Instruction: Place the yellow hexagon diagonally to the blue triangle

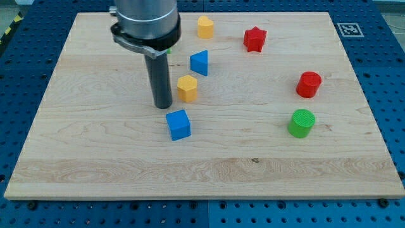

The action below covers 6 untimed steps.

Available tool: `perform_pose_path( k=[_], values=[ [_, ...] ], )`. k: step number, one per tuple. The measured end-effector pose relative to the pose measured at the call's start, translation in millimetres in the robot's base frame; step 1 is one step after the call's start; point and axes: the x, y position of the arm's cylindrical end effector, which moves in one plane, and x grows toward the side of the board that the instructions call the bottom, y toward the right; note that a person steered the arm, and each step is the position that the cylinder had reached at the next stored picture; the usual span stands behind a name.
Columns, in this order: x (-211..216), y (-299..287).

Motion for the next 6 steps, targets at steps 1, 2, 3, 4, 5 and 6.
perform_pose_path(
  k=[1,2,3,4,5,6],
  values=[
    [-12,-2],
    [-29,-2],
    [-38,5],
    [-39,17],
    [-38,20],
    [-30,20]
  ],
)
